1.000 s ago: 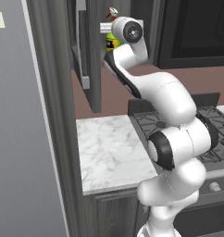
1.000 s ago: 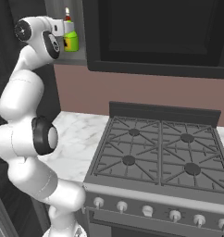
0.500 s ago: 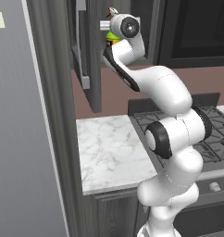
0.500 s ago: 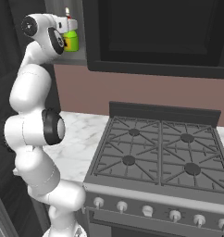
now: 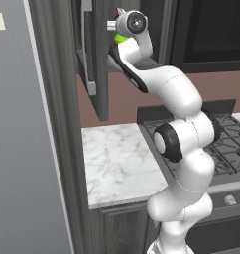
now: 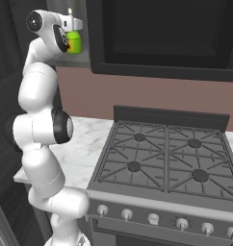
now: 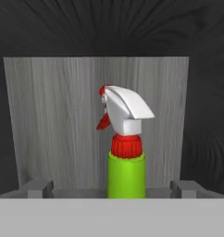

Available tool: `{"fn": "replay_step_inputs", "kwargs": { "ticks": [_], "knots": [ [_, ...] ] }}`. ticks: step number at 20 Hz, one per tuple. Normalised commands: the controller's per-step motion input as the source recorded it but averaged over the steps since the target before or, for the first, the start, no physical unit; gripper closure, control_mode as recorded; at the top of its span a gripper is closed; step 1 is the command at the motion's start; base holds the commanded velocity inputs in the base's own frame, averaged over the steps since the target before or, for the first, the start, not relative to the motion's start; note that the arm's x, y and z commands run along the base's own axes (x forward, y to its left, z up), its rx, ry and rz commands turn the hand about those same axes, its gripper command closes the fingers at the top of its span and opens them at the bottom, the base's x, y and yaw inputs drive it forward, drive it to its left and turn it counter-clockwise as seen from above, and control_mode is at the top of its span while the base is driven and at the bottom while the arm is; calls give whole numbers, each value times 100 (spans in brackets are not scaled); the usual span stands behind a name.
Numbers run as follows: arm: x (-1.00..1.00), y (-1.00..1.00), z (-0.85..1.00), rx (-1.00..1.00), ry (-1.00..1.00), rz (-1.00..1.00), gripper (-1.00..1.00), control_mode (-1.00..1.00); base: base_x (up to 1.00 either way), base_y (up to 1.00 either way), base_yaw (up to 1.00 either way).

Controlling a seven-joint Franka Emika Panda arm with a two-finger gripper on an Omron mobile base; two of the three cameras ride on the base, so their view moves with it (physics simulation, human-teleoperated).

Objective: Move the cutting board and knife to the sink. Then move spray from the cabinet to the counter.

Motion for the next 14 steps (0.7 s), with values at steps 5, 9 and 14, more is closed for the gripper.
{"fn": "replay_step_inputs", "kwargs": {
  "ticks": [5,9,14],
  "knots": [
    [21,0,0,0,4,0,-100,-100,0,0,0],
    [7,0,0,0,3,0,-100,-100,0,0,0],
    [9,0,0,0,0,0,-100,-100,0,0,0]
  ]
}}
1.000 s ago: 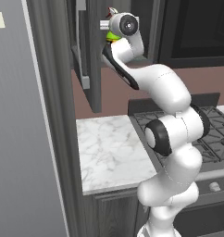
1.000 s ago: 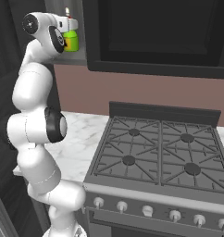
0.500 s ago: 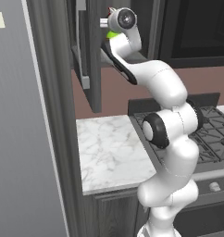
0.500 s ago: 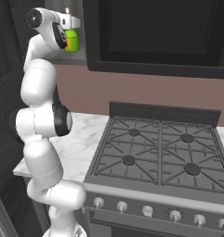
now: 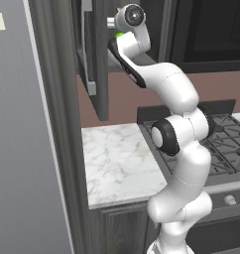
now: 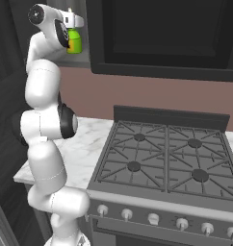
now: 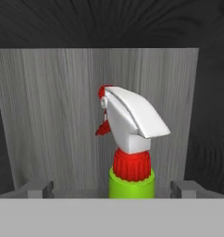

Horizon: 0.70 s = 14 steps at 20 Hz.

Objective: Move the cutting board and knife to the sink. Then move spray from the cabinet to the counter.

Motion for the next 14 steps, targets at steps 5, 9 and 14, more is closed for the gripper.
{"fn": "replay_step_inputs", "kwargs": {
  "ticks": [5,9,14],
  "knots": [
    [14,0,0,0,0,0,-100,-100,0,0,0],
    [17,0,0,0,0,0,-100,-100,0,0,0],
    [2,0,0,0,0,0,-100,-100,0,0,0]
  ]
}}
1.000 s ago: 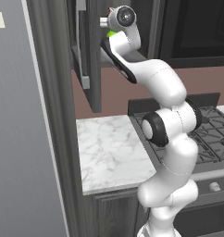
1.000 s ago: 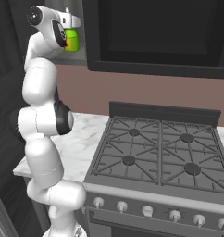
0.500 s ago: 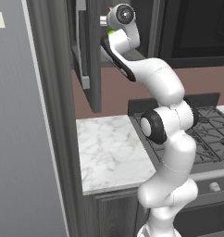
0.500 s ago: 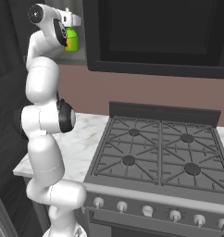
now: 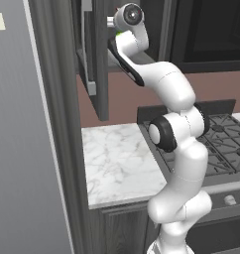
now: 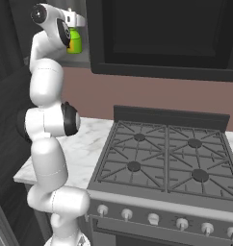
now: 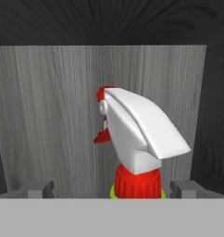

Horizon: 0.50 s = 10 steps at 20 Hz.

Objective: Move the cutting board and knife to the sink. Then move spray from the cabinet to the counter.

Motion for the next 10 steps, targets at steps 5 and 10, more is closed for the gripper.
{"fn": "replay_step_inputs", "kwargs": {
  "ticks": [5,10],
  "knots": [
    [0,0,0,0,0,0,-100,-100,0,0,0],
    [0,0,0,0,0,0,-100,-100,0,0,0]
  ]
}}
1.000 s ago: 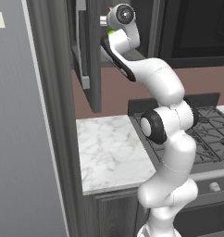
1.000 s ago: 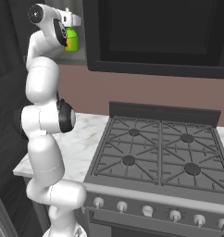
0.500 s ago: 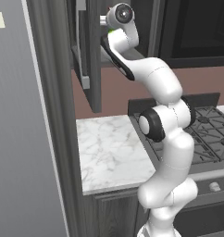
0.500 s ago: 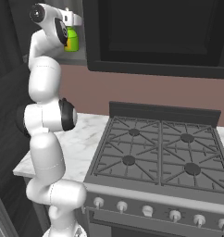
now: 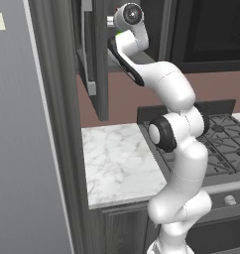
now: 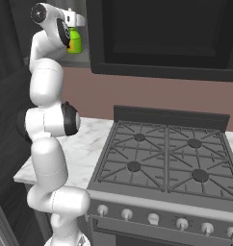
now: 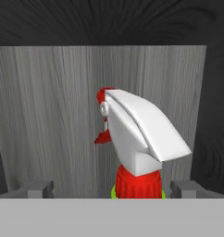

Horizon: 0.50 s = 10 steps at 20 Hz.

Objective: Move the cutting board and knife to the sink. Then move spray from the cabinet to the counter.

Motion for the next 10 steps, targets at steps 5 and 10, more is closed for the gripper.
{"fn": "replay_step_inputs", "kwargs": {
  "ticks": [5,10],
  "knots": [
    [0,0,0,0,0,0,-100,-100,0,0,0],
    [0,0,0,0,0,0,100,-100,0,0,0]
  ]
}}
